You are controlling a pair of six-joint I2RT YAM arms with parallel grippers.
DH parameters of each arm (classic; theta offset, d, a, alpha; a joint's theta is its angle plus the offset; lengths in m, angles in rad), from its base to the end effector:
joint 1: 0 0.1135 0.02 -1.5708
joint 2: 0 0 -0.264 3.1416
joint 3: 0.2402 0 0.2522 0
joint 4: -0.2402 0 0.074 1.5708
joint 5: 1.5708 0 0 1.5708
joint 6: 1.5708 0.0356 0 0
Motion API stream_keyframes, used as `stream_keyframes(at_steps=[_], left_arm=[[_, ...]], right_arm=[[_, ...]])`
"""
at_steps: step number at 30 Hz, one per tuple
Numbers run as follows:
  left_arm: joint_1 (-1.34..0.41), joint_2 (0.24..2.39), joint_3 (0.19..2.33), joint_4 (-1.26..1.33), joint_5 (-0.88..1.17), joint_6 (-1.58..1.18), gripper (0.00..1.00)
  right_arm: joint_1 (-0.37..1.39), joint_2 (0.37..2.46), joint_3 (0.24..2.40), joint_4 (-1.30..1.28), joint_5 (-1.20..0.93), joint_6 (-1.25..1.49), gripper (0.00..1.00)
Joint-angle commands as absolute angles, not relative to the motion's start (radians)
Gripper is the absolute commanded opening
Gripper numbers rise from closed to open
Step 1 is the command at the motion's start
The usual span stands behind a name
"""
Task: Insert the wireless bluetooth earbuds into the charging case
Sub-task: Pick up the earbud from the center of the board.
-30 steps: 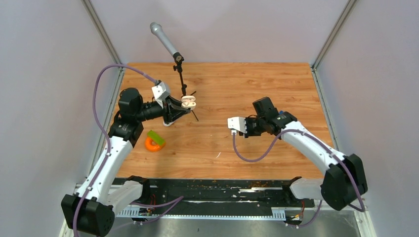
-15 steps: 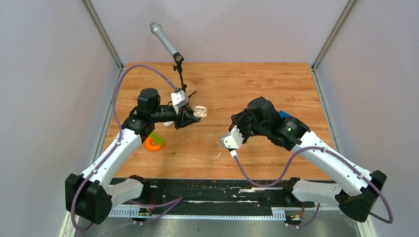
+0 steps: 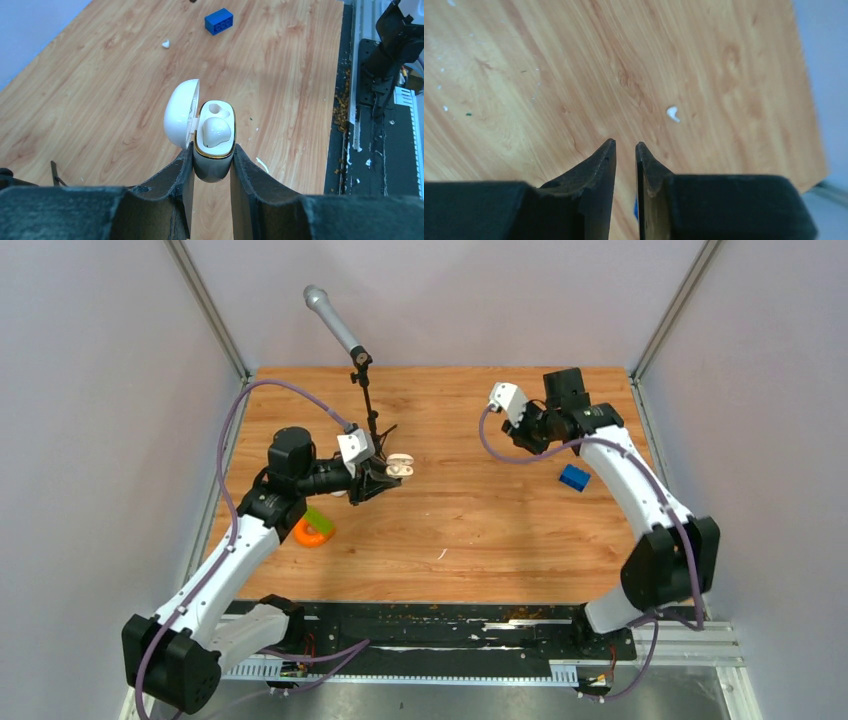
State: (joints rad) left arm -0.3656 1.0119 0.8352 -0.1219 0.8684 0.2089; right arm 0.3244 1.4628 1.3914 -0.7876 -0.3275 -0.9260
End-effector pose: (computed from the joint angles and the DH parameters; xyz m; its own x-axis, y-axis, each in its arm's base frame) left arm 0.1999 -0.1056 0.3248 -0.0796 0.1739 -0.9815 0.9494 0.3133 -0.0215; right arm 0.2907 0.1098 0.3368 -0.0310 -0.8088 -0.5873 -0.8747 0.3063 -0.3757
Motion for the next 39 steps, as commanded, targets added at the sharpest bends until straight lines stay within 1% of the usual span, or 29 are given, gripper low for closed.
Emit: stream_keyframes(at_steps=[1, 4, 5, 8, 13, 17, 24, 32, 35, 37, 39], left_arm=[[-0.37, 0.983, 0.835, -0.075, 0.838, 0.17, 0.06], [-0.37, 0.963, 0.843, -0.093, 0.812, 0.168, 0.06], [-0.37, 0.957, 0.851, -0.111, 0.806, 0.178, 0.06], [-0.37, 0.949, 0.879, -0.174, 0.789, 0.216, 0.06], [-0.37, 0.943, 0.912, -0.234, 0.777, 0.258, 0.06], [-0.37, 0.946, 0.933, -0.275, 0.766, 0.282, 0.06], [-0.37, 0.963, 0.96, -0.304, 0.761, 0.295, 0.06], [-0.37, 0.971, 0.965, -0.303, 0.764, 0.289, 0.07], [-0.37, 0.969, 0.965, -0.306, 0.765, 0.288, 0.07], [-0.37, 0.967, 0.964, -0.308, 0.765, 0.291, 0.07], [-0.37, 0.967, 0.962, -0.307, 0.766, 0.29, 0.07]], right_arm=[[0.2, 1.652, 1.469, -0.78, -0.399, -0.627, 0.22], [0.143, 1.802, 1.549, -0.786, -0.343, -0.461, 0.24], [0.139, 1.835, 1.558, -0.772, -0.332, -0.458, 0.25], [0.139, 1.919, 1.591, -0.729, -0.302, -0.545, 0.26], [0.136, 2.104, 1.765, -0.8, -0.259, -0.789, 0.3], [0.136, 2.211, 1.893, -0.844, -0.222, -0.806, 0.34], [0.137, 2.263, 1.912, -0.82, -0.218, -0.811, 0.34], [0.137, 2.299, 1.918, -0.865, -0.213, -0.838, 0.33], [0.137, 2.314, 1.92, -0.888, -0.209, -0.83, 0.32], [0.137, 2.322, 1.921, -0.912, -0.211, -0.828, 0.28], [0.137, 2.328, 1.923, -0.937, -0.211, -0.819, 0.27]])
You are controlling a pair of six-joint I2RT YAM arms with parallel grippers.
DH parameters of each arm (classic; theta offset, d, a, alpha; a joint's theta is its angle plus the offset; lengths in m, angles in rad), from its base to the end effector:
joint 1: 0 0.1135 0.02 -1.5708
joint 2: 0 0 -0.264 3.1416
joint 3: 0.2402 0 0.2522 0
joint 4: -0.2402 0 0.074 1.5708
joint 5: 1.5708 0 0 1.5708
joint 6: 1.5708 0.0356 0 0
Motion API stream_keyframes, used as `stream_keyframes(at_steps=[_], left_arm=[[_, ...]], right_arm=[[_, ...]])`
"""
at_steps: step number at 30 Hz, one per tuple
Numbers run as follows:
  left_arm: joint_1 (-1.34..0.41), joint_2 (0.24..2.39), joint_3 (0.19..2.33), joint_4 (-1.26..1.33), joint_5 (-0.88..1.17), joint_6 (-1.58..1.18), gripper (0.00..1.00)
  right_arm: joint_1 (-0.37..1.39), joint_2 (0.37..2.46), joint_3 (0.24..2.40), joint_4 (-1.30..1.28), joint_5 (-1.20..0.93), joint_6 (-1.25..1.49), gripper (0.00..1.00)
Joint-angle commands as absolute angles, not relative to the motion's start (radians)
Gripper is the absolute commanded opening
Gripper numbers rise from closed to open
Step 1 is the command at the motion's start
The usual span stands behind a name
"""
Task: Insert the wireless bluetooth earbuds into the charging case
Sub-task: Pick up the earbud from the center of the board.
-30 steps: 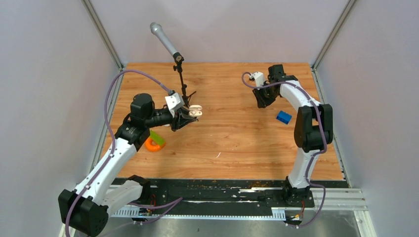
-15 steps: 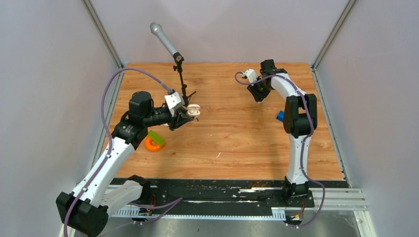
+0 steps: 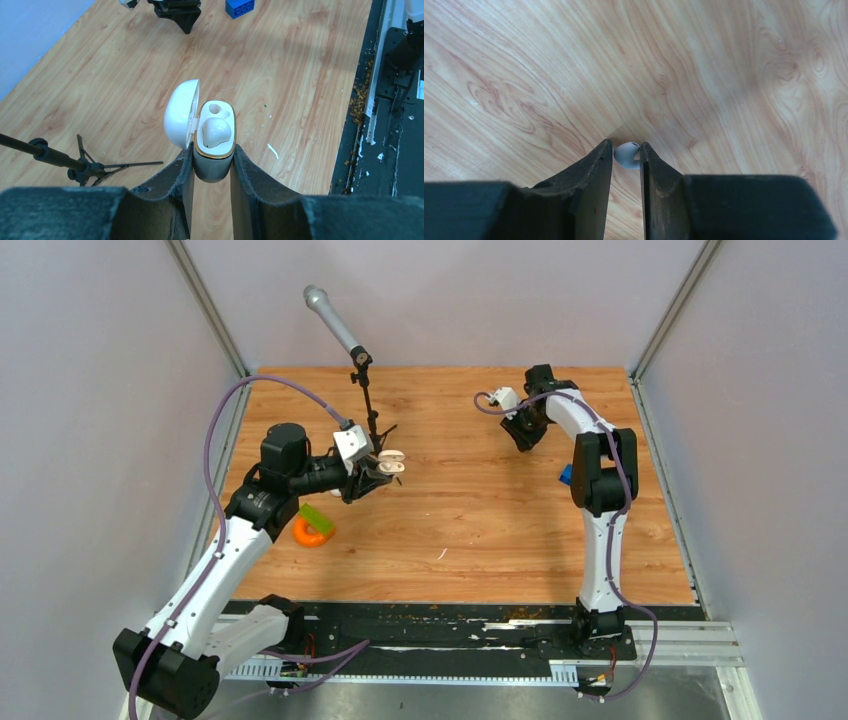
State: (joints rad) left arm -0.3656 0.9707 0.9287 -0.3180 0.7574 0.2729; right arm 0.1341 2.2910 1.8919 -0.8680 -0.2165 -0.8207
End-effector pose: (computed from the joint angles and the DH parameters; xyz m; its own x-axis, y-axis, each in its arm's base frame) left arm 0.1889 -0.0985 0.3459 -0.0849 0.2422 -0.9665 0.9171 0.3982 0.0192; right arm 0.4704 0.0712 0.1682 -0.5026 -0.7888 -0.3538 -0.8243 0.5606 -0.0791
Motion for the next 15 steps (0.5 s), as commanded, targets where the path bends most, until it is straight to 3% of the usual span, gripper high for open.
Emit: stream_keyframes(at_steps=[1, 7, 12, 15], left_arm=[[-0.37, 0.966, 0.962, -0.308, 0.764, 0.291, 0.07], [-0.37, 0.96, 0.95, -0.301, 0.765, 0.292, 0.07], [-0.37, 0.957, 0.948, -0.306, 0.765, 0.294, 0.07], [-0.37, 0.962, 0.947, -0.304, 0.767, 0.296, 0.07]], right_arm=[[0.137, 2.333, 1.927, -0.955, -0.214, -0.812, 0.27], [0.138, 2.319, 1.939, -1.114, -0.334, -0.756, 0.14], [0.15, 2.213, 1.89, -1.241, -0.687, -0.627, 0.07], [0.168, 2.148, 1.754, -1.283, -0.887, -0.557, 0.06]])
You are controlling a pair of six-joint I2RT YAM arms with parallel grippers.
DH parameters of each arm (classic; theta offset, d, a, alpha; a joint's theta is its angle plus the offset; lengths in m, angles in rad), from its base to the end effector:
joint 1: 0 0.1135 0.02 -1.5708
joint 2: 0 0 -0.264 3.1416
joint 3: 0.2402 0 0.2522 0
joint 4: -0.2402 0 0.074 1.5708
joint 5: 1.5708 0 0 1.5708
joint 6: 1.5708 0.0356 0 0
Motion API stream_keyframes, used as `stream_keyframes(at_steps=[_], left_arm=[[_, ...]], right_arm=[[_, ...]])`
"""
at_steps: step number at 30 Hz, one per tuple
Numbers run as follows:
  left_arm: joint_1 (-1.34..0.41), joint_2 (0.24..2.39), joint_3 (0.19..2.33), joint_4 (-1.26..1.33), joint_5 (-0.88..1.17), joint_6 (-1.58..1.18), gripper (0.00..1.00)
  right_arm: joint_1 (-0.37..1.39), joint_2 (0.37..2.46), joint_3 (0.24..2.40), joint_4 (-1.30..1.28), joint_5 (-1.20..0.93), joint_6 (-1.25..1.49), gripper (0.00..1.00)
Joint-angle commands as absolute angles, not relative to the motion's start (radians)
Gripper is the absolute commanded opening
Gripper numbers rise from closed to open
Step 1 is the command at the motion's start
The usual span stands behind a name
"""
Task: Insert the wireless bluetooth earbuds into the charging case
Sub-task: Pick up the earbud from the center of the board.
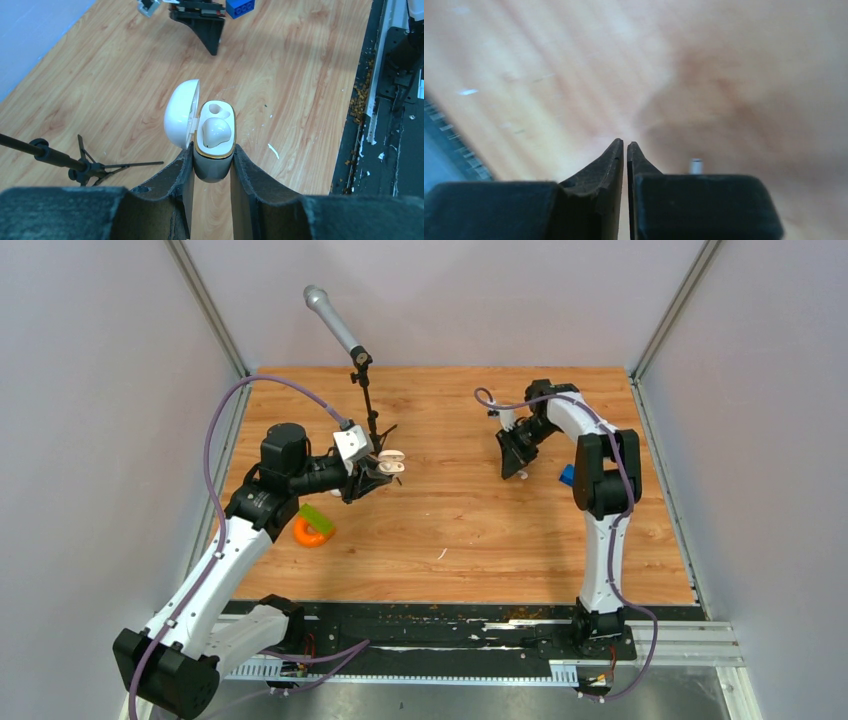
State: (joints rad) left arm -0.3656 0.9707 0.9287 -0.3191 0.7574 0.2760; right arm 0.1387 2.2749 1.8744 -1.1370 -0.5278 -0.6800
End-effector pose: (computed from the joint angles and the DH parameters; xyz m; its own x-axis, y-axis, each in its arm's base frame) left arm 0.1889 -0.0985 0.3458 -0.0831 0.2438 -0.9662 0.9174 0.3974 0.0214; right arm 0.4366 0.0791 0.1698 -0.6841 -0.6440 -0.3424 -0.7282 0.5766 0.3705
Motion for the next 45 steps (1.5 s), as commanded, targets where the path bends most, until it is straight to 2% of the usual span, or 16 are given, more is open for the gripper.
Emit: stream_keyframes(at_steps=[1, 5, 8, 11, 17, 23, 27, 31, 34, 39, 45], left_arm=[[-0.37, 0.962, 0.946, -0.302, 0.767, 0.295, 0.07], [-0.37, 0.961, 0.949, -0.297, 0.767, 0.29, 0.07], [-0.369, 0.954, 0.958, -0.32, 0.759, 0.304, 0.07], [-0.368, 0.95, 0.96, -0.337, 0.757, 0.316, 0.07], [-0.367, 0.957, 0.96, -0.322, 0.754, 0.315, 0.08], [-0.367, 0.956, 0.959, -0.327, 0.756, 0.318, 0.08], [-0.367, 0.962, 0.959, -0.32, 0.757, 0.312, 0.08], [-0.367, 0.966, 0.957, -0.319, 0.758, 0.312, 0.08], [-0.365, 0.965, 0.956, -0.321, 0.756, 0.312, 0.08], [-0.362, 0.974, 0.971, -0.349, 0.754, 0.327, 0.08], [-0.36, 0.996, 0.994, -0.383, 0.747, 0.351, 0.08]], right_arm=[[0.178, 2.139, 1.708, -1.303, -0.933, -0.541, 0.06], [0.211, 2.101, 1.594, -1.297, -1.009, -0.538, 0.06], [0.211, 2.095, 1.683, -1.278, -1.015, -0.535, 0.06], [0.202, 2.053, 1.767, -1.193, -0.858, -0.506, 0.08], [0.131, 1.986, 1.683, -1.037, -0.515, -0.37, 0.1], [0.118, 1.995, 1.654, -1.0, -0.345, -0.257, 0.21], [0.119, 2.03, 1.671, -0.993, -0.255, -0.085, 0.33], [0.121, 2.078, 1.73, -1.028, -0.254, 0.092, 0.46], [0.142, 2.11, 1.773, -1.04, -0.193, 0.146, 0.48], [0.155, 2.163, 1.817, -1.074, -0.007, 0.257, 0.46], [0.158, 2.193, 1.802, -1.092, -0.008, 0.317, 0.41]])
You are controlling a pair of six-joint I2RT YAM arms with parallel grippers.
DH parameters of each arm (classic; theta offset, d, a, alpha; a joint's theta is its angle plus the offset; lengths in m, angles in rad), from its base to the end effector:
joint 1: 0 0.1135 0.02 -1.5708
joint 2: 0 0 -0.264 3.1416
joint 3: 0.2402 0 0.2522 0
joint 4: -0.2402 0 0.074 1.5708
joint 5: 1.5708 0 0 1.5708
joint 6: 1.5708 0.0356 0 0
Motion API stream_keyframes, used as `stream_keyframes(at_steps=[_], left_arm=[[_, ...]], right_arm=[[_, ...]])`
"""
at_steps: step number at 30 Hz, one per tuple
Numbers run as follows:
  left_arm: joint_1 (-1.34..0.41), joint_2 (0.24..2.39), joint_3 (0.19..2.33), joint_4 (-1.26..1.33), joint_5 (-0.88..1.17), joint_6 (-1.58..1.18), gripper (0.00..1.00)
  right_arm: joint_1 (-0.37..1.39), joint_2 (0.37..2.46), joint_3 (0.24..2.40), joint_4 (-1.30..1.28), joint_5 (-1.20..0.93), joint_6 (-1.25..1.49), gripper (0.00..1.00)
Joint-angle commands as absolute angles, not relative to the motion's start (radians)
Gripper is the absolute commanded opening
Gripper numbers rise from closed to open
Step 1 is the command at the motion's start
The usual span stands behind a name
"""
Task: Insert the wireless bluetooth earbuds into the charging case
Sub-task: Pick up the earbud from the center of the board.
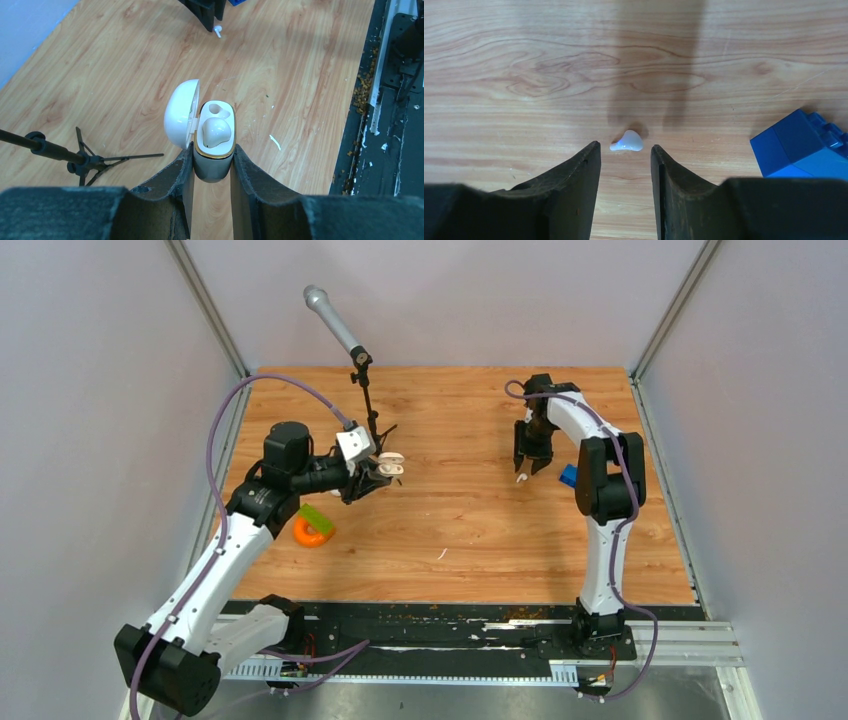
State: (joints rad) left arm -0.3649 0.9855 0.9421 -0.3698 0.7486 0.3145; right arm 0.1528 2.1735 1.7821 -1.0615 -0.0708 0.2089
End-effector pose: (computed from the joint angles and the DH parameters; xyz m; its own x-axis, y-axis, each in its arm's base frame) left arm 0.1905 -0.0987 0.3427 -0.0957 0.2792 -0.9555 0.9184 0.3950 0.0234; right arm 0.4264 0.0682 0.1842 -0.9933 0.0563 -0.1005 0.0470 0.9945 0.0931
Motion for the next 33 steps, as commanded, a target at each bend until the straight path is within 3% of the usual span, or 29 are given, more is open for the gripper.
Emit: stream_keyframes(at_steps=[1, 15, 22, 28, 33], left_arm=[[-0.359, 0.999, 0.996, -0.383, 0.746, 0.352, 0.08], [-0.358, 1.031, 1.019, -0.398, 0.742, 0.362, 0.08], [-0.358, 1.022, 1.007, -0.387, 0.743, 0.357, 0.08], [-0.358, 1.007, 0.994, -0.385, 0.741, 0.355, 0.08], [-0.357, 1.001, 0.977, -0.367, 0.745, 0.356, 0.08]], right_arm=[[0.158, 2.195, 1.8, -1.094, -0.006, 0.327, 0.41], [0.167, 2.227, 1.772, -1.111, 0.036, 0.353, 0.37], [0.17, 2.224, 1.767, -1.095, 0.032, 0.323, 0.28], [0.17, 2.205, 1.768, -1.068, -0.022, 0.26, 0.13], [0.172, 2.115, 1.726, -1.032, -0.109, 0.19, 0.14]])
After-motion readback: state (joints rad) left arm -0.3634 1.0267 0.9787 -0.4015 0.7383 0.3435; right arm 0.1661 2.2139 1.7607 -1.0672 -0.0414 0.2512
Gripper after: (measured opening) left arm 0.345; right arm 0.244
